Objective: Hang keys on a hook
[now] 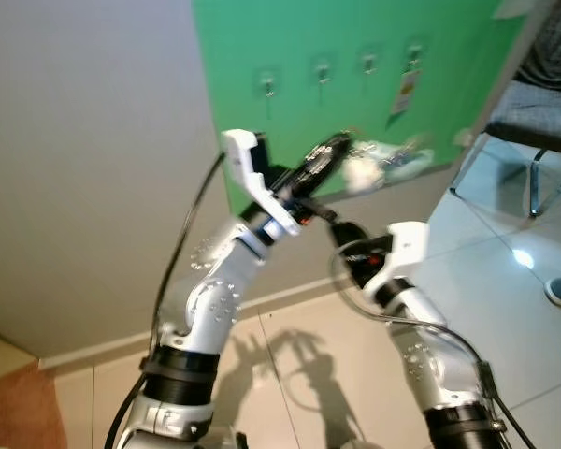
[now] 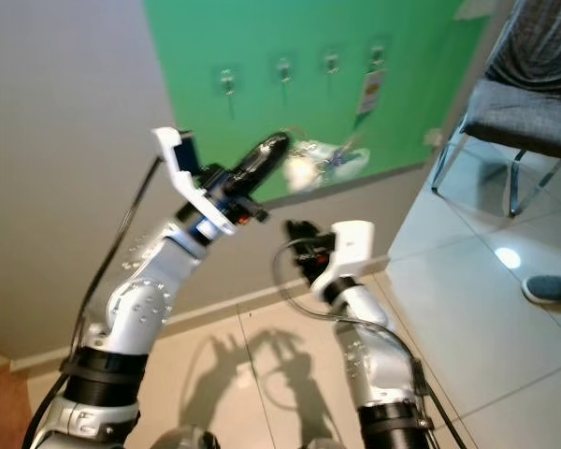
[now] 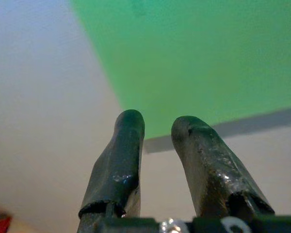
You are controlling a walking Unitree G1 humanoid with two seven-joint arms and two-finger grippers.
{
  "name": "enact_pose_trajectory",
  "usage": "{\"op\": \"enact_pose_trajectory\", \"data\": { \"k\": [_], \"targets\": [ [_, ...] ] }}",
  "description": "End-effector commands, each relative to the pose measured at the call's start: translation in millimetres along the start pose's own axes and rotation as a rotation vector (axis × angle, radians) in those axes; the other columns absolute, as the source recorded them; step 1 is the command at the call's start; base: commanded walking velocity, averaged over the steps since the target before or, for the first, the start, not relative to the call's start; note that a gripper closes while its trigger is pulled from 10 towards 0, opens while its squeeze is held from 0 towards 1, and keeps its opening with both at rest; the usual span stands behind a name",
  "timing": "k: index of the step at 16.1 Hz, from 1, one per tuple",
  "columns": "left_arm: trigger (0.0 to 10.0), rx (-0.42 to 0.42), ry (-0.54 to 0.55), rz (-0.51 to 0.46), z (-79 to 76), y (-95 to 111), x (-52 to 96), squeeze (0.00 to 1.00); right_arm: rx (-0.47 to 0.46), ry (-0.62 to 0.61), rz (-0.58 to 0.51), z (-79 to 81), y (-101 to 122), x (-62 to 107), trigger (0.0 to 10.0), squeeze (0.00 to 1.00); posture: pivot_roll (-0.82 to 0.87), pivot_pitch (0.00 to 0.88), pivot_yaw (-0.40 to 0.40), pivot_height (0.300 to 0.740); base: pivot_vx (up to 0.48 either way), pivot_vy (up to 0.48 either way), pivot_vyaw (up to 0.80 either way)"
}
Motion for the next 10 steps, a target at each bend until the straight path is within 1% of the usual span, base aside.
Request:
{"op": "enact_pose_trajectory", "data": {
  "k": [1, 2, 3, 5, 7, 8, 9, 10],
  "targets": [
    [10.0, -0.003, 0.003, 0.000, -0.8, 0, 0.5, 0.00, 0.035, 0.012, -0.020, -1.2, 6, 2.2, 10.0, 0.00, -0.01, 0.070, 0.003, 0.740, 0.255, 0.000, 0.79],
    [10.0, -0.002, 0.038, -0.006, 4.2, -1, 2.8, 0.00, 0.037, 0.006, -0.016, -2.6, 5, 2.9, 10.0, 0.00, -0.01, 0.071, 0.005, 0.740, 0.000, 0.000, 0.79],
    [10.0, 0.007, 0.069, 0.001, 10.0, -4, 7.2, 0.00, 0.023, 0.023, 0.002, 0.1, 2, 3.3, 10.0, 0.00, -0.01, 0.074, 0.008, 0.740, 0.000, 0.000, 0.55],
    [10.0, -0.016, 0.140, 0.046, 24.0, -18, 20.0, 0.00, 0.052, -0.014, 0.050, -3.0, -9, 4.9, 10.0, 0.00, -0.01, 0.079, 0.016, 0.740, 0.000, 0.000, 0.00],
    [10.0, 0.004, 0.227, 0.094, 39.8, -36, 41.5, 0.00, 0.075, -0.036, 0.085, -5.9, -21, 10.5, 10.0, 0.00, -0.01, 0.083, 0.023, 0.740, 0.000, 0.000, 0.00],
    [10.0, 0.001, 0.286, 0.133, 49.6, -47, 57.5, 0.00, 0.075, -0.065, 0.109, -10.1, -30, 15.6, 10.0, 0.00, -0.01, 0.084, 0.033, 0.740, 0.000, 0.000, 0.00],
    [10.0, -0.001, 0.326, 0.161, 56.9, -54, 67.9, 0.00, 0.073, -0.082, 0.124, -13.1, -35, 18.3, 10.0, 0.00, -0.01, 0.088, 0.037, 0.740, 0.000, 0.000, 0.00],
    [10.0, -0.002, 0.337, 0.169, 59.1, -57, 71.0, 0.00, 0.070, -0.087, 0.127, -13.8, -36, 18.9, 10.0, 0.00, -0.01, 0.088, 0.037, 0.740, 0.000, 0.000, 0.00]
  ]
}}
Point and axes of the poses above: a point about 5 cm out from each wrist's last joint towards the gripper, its own x axis pointing back from the gripper into the wrist, its own y axis along the axis of the wrist's last joint, z = x × y, the point moved 3 cm from there along -x, pointing out of the wrist towards the gripper, and after that the axes turned 4 degrees about x, right-handed, at the moved point
